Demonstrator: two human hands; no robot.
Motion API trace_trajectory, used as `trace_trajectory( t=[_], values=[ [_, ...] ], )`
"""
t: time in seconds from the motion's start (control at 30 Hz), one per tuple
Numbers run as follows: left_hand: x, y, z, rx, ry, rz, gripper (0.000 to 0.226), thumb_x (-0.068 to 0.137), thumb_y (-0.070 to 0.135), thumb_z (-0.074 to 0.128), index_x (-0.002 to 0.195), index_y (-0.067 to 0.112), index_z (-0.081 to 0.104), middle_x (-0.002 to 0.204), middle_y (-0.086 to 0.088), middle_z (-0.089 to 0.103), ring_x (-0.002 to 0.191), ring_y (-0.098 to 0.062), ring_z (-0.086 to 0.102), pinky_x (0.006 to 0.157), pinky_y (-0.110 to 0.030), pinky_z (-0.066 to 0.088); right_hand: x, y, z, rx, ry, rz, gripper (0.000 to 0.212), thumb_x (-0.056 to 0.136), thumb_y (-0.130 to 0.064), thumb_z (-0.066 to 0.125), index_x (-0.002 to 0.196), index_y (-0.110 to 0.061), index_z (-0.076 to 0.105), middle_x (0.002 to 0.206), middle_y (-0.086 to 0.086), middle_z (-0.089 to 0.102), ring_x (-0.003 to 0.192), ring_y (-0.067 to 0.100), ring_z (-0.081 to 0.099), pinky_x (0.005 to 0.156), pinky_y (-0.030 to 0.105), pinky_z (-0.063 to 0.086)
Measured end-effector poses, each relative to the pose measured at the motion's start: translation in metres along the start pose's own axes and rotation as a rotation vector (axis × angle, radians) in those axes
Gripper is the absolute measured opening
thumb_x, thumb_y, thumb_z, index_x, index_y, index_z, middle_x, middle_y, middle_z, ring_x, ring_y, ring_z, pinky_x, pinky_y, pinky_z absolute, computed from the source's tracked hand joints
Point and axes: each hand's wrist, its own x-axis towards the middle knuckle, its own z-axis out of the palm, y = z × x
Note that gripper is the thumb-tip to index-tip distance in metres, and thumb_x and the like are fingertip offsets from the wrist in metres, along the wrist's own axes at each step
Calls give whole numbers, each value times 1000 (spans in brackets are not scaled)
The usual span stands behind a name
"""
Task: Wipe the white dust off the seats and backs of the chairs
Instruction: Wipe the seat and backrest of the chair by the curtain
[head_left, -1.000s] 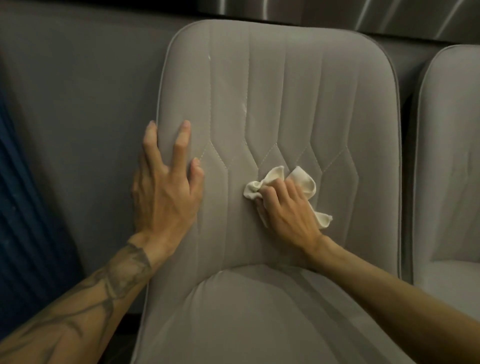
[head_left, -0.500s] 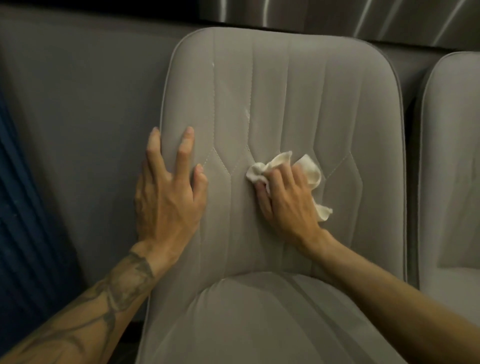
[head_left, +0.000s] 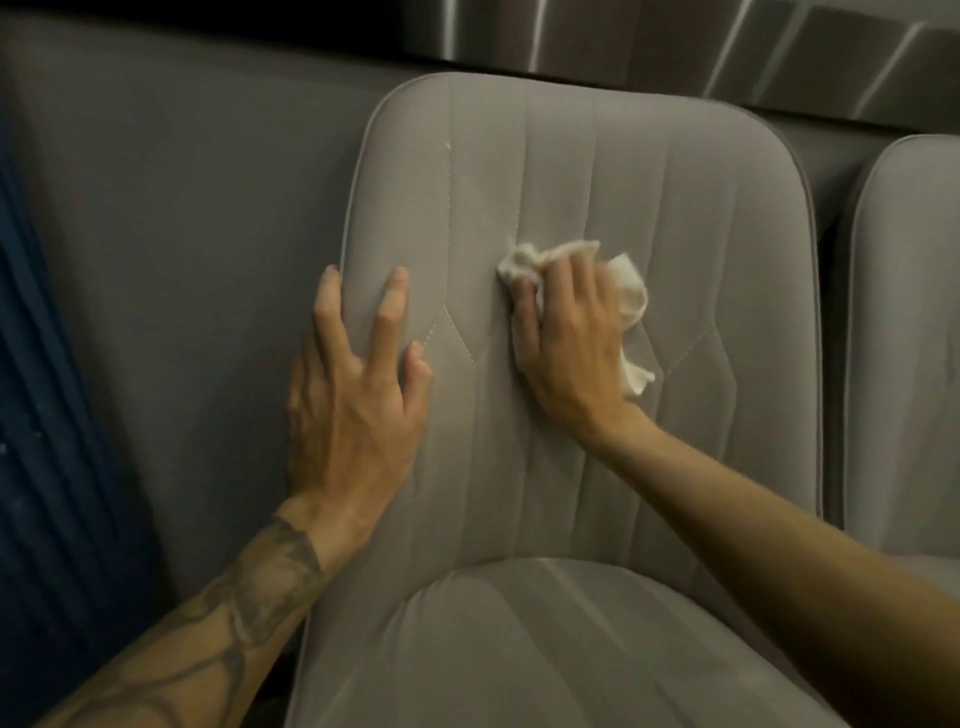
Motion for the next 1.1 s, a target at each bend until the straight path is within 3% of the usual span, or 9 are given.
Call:
trace_trajectory(
  t=[0.13, 0.27, 0.37, 0.57, 0.7, 0.8, 0.87, 0.97, 1.1],
  values=[
    [0, -1, 0, -13, 8, -8, 58, 105, 32, 50, 160, 29, 32, 161, -24, 27, 127, -46, 49, 91, -57, 53, -11, 11, -14, -19, -143, -192, 25, 107, -26, 43, 97, -6, 54, 96, 14, 51, 83, 28, 46, 77, 45, 42],
    [1, -2, 3, 8, 7, -8, 60, 104, 32, 51, 160, 30, 32, 160, -23, 29, 126, -46, 50, 86, -55, 55, 94, 26, -8, -130, 70, -14, 29, 107, -34, 35, 101, -11, 52, 102, 10, 54, 89, 24, 47, 81, 42, 44],
    [0, -2, 3, 6, 7, -7, 60, 104, 32, 51, 160, 30, 31, 160, -23, 29, 125, -46, 50, 86, -56, 54, 106, 17, 2, -147, 155, 90, 31, 106, -33, 35, 103, -10, 55, 105, 10, 56, 92, 24, 49, 84, 41, 44],
    [0, -1, 1, -9, 3, -13, 58, 105, 32, 49, 160, 30, 32, 162, -23, 27, 128, -46, 49, 90, -56, 53, 15, 5, -12, -31, -208, -357, 31, 108, -28, 39, 102, -3, 56, 101, 16, 54, 89, 29, 49, 84, 43, 42],
    [0, -1, 2, 1, 11, -3, 58, 105, 31, 50, 160, 29, 32, 160, -24, 28, 127, -46, 50, 87, -57, 54, 111, 18, -4, -140, 53, -128, 33, 106, -36, 35, 105, -9, 55, 104, 12, 55, 89, 24, 46, 80, 35, 36],
    [-1, -3, 2, -8, 19, 7, 58, 105, 31, 49, 160, 29, 31, 160, -24, 27, 127, -46, 49, 85, -57, 55, 127, 5, 10, -151, 122, 44, 35, 105, -38, 35, 108, -11, 58, 107, 9, 57, 94, 23, 50, 82, 30, 35],
    [0, -2, 1, -6, 20, 8, 58, 105, 31, 48, 160, 28, 32, 160, -25, 28, 127, -47, 48, 87, -57, 54, 83, -9, 12, -79, 111, -28, 29, 106, -31, 40, 107, -8, 58, 105, 12, 58, 93, 25, 52, 84, 34, 41],
    [-1, 0, -1, -11, 11, -6, 57, 106, 31, 50, 160, 27, 33, 160, -25, 28, 129, -48, 48, 90, -58, 53, 9, -20, 0, 36, -103, -189, 27, 107, -28, 44, 102, -5, 57, 101, 13, 55, 90, 26, 51, 83, 38, 43],
    [1, -2, 1, 14, 14, 7, 56, 106, 32, 47, 160, 27, 32, 160, -26, 28, 126, -48, 49, 84, -60, 54, 74, -4, 0, -51, 30, -107, 31, 105, -31, 41, 105, -5, 58, 105, 15, 57, 93, 30, 53, 83, 39, 41]
  ],
)
